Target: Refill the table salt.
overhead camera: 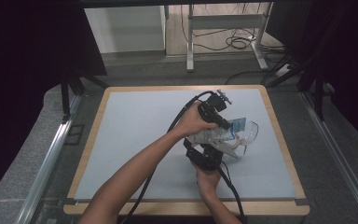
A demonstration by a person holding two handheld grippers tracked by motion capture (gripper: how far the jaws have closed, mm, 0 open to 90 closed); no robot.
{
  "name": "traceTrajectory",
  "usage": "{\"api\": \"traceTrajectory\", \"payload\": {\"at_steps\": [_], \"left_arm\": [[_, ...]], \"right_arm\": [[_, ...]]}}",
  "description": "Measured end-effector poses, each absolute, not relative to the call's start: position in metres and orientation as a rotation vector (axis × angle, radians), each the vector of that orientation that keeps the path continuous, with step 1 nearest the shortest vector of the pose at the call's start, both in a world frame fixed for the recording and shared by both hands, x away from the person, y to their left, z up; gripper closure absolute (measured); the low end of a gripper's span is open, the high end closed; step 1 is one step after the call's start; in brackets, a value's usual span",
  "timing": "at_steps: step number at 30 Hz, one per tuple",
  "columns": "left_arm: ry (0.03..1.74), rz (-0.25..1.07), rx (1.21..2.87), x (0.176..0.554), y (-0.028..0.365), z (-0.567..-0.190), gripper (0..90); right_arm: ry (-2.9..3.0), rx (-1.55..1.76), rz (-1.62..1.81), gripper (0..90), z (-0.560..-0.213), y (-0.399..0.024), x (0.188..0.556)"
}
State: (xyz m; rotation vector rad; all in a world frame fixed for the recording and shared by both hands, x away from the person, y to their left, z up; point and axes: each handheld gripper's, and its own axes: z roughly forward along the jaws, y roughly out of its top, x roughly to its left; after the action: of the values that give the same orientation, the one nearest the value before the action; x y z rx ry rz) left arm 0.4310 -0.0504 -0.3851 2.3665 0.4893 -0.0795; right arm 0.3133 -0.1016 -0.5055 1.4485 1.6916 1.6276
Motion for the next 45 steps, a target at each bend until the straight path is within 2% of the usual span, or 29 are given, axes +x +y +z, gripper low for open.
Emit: {"api": "traceTrajectory", "payload": {"at_steps": [26,45], "left_arm": [[0.447,-0.091,2.454,0.435,-0.057,-0.381,90.0],[0.429,-0.081,2.494,0.437,-0.065,-0.377,90.0]], "right_arm": [[1.695,1.419,1.586,39.5,-0.506,-0.1,0.314],[1.606,1.513,1.659,39.7,-0.5,-0.095,0.318]]}}
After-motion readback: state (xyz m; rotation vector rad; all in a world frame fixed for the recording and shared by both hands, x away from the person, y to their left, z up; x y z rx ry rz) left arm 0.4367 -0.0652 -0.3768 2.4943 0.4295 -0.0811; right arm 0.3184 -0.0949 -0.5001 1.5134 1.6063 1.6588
